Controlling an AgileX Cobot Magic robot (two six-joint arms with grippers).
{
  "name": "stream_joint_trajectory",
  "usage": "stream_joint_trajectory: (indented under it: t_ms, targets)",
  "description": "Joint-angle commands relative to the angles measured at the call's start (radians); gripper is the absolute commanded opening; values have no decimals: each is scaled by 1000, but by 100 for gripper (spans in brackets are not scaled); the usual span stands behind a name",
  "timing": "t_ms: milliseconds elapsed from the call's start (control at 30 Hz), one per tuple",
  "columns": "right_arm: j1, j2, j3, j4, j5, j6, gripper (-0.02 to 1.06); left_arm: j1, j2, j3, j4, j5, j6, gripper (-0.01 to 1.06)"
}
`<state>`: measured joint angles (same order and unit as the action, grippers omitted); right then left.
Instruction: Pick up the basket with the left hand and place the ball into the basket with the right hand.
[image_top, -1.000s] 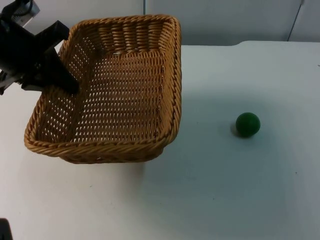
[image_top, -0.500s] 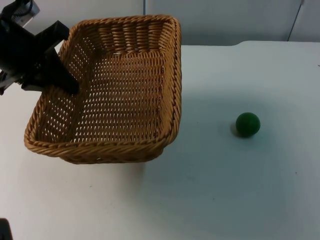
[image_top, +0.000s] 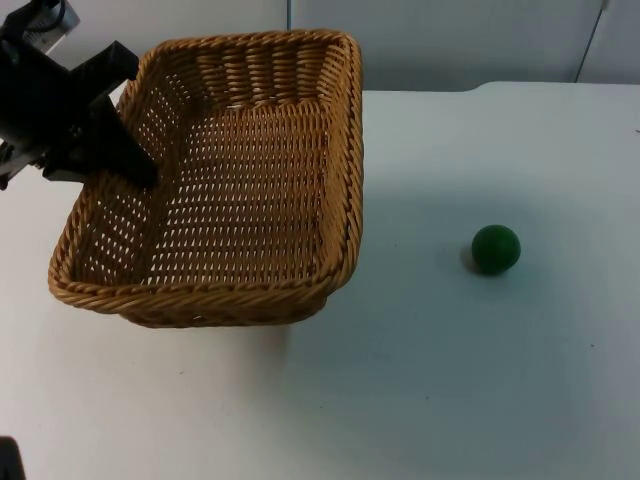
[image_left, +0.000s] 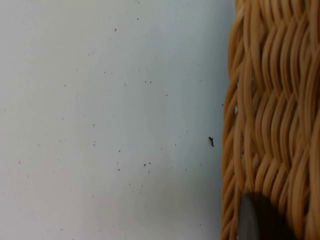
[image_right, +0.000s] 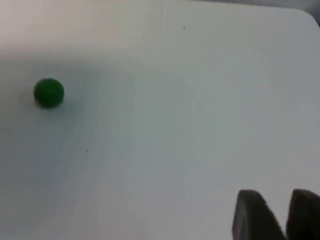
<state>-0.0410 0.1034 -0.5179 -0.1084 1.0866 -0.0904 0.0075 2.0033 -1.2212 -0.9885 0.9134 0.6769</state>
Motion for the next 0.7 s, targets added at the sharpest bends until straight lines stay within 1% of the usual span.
stream_joint_trajectory:
  t_ms: [0,33,67,133,167,200,233,267,367,400,433,500,533,567,633,667]
  targets:
    - [5,84,-13,-35,-8,-15,43,1,-16,2,-33,24,5,0]
    - [5,140,-20,-44,-13,-15,57,1,-16,2,-33,24,5,0]
    - [5,140,-20,-44,-13,-15,57,1,-16,2,-33,24,5,0]
    - [5,248,-42,-44,-32,-22,87,1,-16,2,-33,24,5,0]
    - [5,308,-57,-43,-45,-24,104,1,-16,2,-33,24,5,0]
    - [5,366,-74,-41,-60,-22,105,1,-16,2,-33,24,5,0]
    - [5,366,-74,-41,-60,-22,105,1,-16,2,-33,24,5,0]
    - [5,423,-93,-32,-76,-12,105,1,-16,2,-33,24,5,0]
    - [5,569,-154,14,-109,35,105,1,-16,2,-33,24,5,0]
    - [5,569,-154,14,-109,35,105,1,-16,2,-33,24,5,0]
    - [5,634,-184,36,-128,39,105,1,-16,2,-33,24,5,0]
    - [7,729,-225,66,-138,39,105,1,-16,2,-33,24,5,0]
    - [18,779,-240,69,-142,39,105,1,-16,2,-33,24,5,0]
    - [18,779,-240,69,-142,39,105,1,-16,2,-33,24,5,0]
    - [59,871,-267,58,-148,39,105,1,-16,2,-33,24,5,0]
    - [85,921,-276,54,-169,39,105,1,-16,2,-33,24,5,0]
